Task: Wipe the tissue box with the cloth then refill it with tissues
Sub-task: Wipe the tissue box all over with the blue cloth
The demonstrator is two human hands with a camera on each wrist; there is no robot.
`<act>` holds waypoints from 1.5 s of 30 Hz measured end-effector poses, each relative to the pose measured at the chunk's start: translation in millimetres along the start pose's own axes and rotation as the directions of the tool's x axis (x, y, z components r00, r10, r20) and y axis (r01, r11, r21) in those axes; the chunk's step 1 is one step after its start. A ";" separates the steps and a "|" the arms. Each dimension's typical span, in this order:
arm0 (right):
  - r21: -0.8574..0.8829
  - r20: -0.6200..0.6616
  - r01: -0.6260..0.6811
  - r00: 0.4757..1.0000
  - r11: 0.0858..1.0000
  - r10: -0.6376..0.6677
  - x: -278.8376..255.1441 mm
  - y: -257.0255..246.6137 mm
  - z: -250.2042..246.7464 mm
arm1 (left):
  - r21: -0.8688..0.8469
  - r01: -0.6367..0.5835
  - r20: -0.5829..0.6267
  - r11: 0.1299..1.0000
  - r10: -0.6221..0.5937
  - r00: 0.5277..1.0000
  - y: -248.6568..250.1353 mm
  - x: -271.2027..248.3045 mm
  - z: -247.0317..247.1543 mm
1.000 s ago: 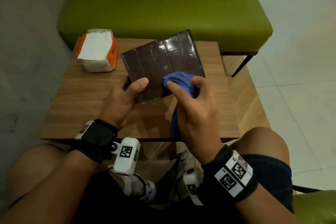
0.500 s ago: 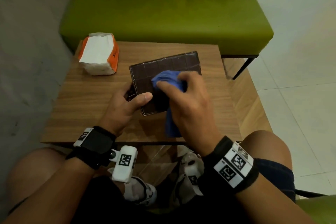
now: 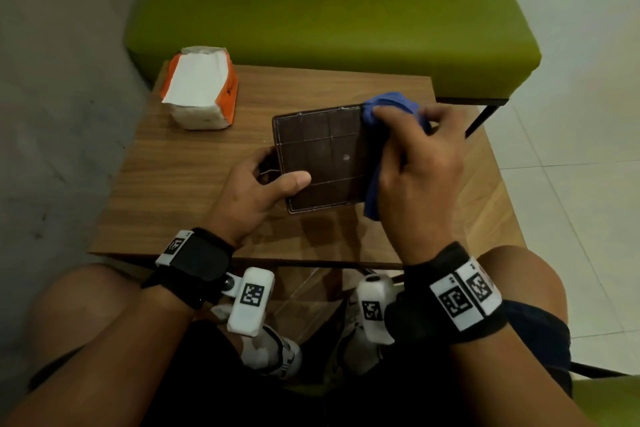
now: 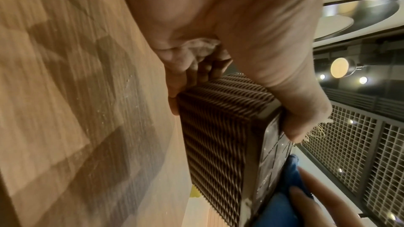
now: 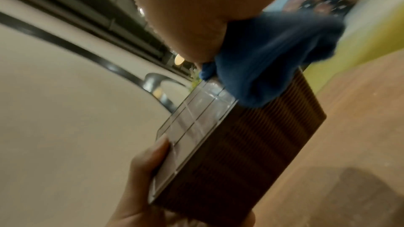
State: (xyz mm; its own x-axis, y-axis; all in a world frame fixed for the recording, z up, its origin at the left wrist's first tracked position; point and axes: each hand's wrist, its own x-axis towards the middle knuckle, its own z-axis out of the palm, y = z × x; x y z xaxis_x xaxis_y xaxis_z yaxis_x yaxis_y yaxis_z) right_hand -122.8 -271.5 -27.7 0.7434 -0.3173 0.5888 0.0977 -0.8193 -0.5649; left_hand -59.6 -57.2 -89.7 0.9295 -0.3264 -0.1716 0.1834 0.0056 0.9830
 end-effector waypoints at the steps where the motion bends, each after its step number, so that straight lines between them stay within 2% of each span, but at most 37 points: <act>1: 0.009 -0.043 -0.059 0.997 0.998 0.060 0.1 0.7 -0.5 | 0.003 -0.005 0.005 1.000 0.005 1.000 1.7 -0.5 2.1; 3: -0.001 -0.009 -0.060 0.998 0.998 0.060 -10.2 -13.0 3.7 | -0.002 0.003 0.018 1.000 -0.003 1.000 3.5 0.3 6.0; 4: 0.004 0.059 0.001 0.998 1.000 -0.002 -19.4 -23.3 7.1 | 0.000 0.001 0.027 1.000 -0.001 1.000 3.8 1.1 7.4; 6: 0.035 0.210 0.155 0.965 0.987 -0.159 -38.6 -39.7 12.1 | 0.020 -0.023 0.050 1.000 0.022 0.999 3.4 2.4 7.5; 8: 0.048 0.272 0.239 0.931 0.970 -0.243 -43.8 -40.9 11.1 | 0.037 -0.031 0.062 0.999 0.029 0.998 1.3 2.6 4.8; 11: -0.020 0.199 0.207 0.959 0.978 -0.199 -27.3 -22.1 2.9 | -0.029 0.004 0.045 1.000 -0.003 0.999 2.8 -0.4 2.1; 14: -0.030 0.060 0.058 0.997 0.998 -0.056 -10.0 -2.1 -5.3 | -0.049 0.007 0.018 0.999 -0.006 1.000 5.1 -1.5 0.6; 17: -0.036 0.024 -0.026 0.999 0.999 0.027 -12.7 -1.7 -5.9 | -0.090 0.006 0.011 0.996 -0.005 1.000 5.5 -3.0 4.5; 19: -0.056 0.073 -0.017 0.997 0.998 0.021 -29.2 -15.6 -1.2 | -0.148 0.026 -0.019 0.989 -0.029 0.999 5.2 -5.7 10.5; 21: -0.030 0.175 0.044 0.984 0.999 -0.038 -55.1 -34.7 6.0 | -0.175 0.047 -0.035 0.983 -0.054 0.998 5.1 -7.4 13.7; 25: 0.082 0.377 0.238 0.892 0.968 -0.251 -97.6 -47.8 14.7 | -0.228 0.088 -0.024 0.970 -0.096 0.995 7.7 -6.6 12.0; 27: 0.063 0.417 0.227 0.879 0.972 -0.232 -93.8 -28.2 11.7 | -0.286 0.078 -0.026 0.955 -0.089 0.996 13.4 -6.8 11.9; 29: 0.016 0.357 0.128 0.925 0.992 -0.125 -78.2 -1.2 2.0 | -0.259 0.044 -0.038 0.965 -0.056 0.998 19.7 -5.3 9.1; 31: -0.007 0.227 0.076 0.971 0.997 -0.072 -61.8 16.6 -13.2 | -0.258 0.023 -0.061 0.966 -0.040 0.997 23.5 -4.3 4.1; 35: 0.045 0.067 0.040 0.997 0.998 -0.043 -53.2 7.8 -32.0 | -0.247 -0.001 -0.097 0.969 -0.024 0.995 19.6 0.8 6.0; 37: 0.085 0.079 0.092 0.992 0.992 -0.098 -56.0 -5.3 -27.0 | -0.220 0.002 -0.084 0.976 -0.021 0.996 15.6 1.4 11.8; 41: 0.061 0.254 0.264 0.929 0.963 -0.271 -63.4 -18.3 -2.0 | -0.158 0.013 -0.058 0.987 -0.023 0.998 16.3 1.9 17.5; 43: 0.017 0.225 0.248 0.943 0.968 -0.246 -54.4 -3.8 -1.8 | -0.177 0.014 -0.074 0.984 -0.028 0.997 18.6 1.0 13.5; 45: -0.008 0.068 0.095 0.993 0.995 -0.094 -36.5 16.9 -9.1 | -0.186 0.005 -0.086 0.982 -0.021 0.996 20.5 -1.3 8.8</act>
State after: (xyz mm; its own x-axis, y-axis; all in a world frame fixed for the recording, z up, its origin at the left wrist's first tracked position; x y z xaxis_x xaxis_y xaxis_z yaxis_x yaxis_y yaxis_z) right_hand -154.3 -278.1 -53.4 0.7743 -0.2052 0.5986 0.1626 -0.8497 -0.5016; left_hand -59.9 -65.0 -68.7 0.9495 -0.2441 -0.1972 0.2442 0.1800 0.9529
